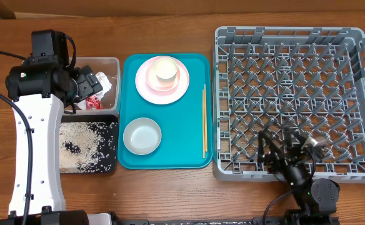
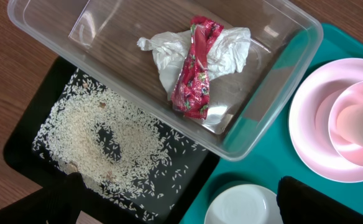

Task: Sort waste into correct bins and load items into the dishwasher
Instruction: 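Swing the right gripper over the rack toward the chopsticks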

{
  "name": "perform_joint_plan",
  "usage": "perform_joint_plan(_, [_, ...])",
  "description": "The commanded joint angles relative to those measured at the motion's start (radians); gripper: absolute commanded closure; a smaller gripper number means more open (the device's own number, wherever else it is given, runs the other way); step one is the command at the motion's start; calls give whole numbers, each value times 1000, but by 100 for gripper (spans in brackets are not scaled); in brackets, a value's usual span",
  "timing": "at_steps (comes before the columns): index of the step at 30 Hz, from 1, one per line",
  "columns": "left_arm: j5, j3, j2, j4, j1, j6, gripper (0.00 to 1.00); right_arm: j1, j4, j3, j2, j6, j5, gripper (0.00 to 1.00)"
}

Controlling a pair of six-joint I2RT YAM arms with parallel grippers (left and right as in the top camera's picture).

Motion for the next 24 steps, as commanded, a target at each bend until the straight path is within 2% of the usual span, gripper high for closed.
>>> perform_joint_plan(1, [-10,11,-10,-2,3,12,0,-1,35,-10,-8,160,-318,0])
perform_joint_plan(2, [-10,11,-10,-2,3,12,0,-1,37,4,-8,160,-415,0])
perform_joint_plan(4, [-10,11,-10,-2,3,12,0,-1,-10,50,-8,160,-426,0])
perform_joint_plan(7, [-10,11,-10,-2,3,12,0,-3,-143,186,-4,159,-340,0])
perform_joint_plan(12, [-10,11,-10,-2,3,12,0,-3,-496,533,109,96,-113,0])
perform_joint_plan(16, [-10,11,-10,-2,3,12,0,-3,-867,916,390,23,56,0])
perform_joint_plan(19, [-10,11,-10,-2,3,12,0,-3,-1050,1170,608,16,56,0])
perform_joint_plan(21, [-10,11,-10,-2,3,12,0,-3,-1146,1338,756,17,16,0])
perform_joint_plan(22, [-10,11,-10,-2,3,12,0,-3,-1174,1456,876,20,-72,0])
perform_joint_plan(24, [-10,11,-10,-2,2,12,0,-3,-1168,1523,970,25,-182,0])
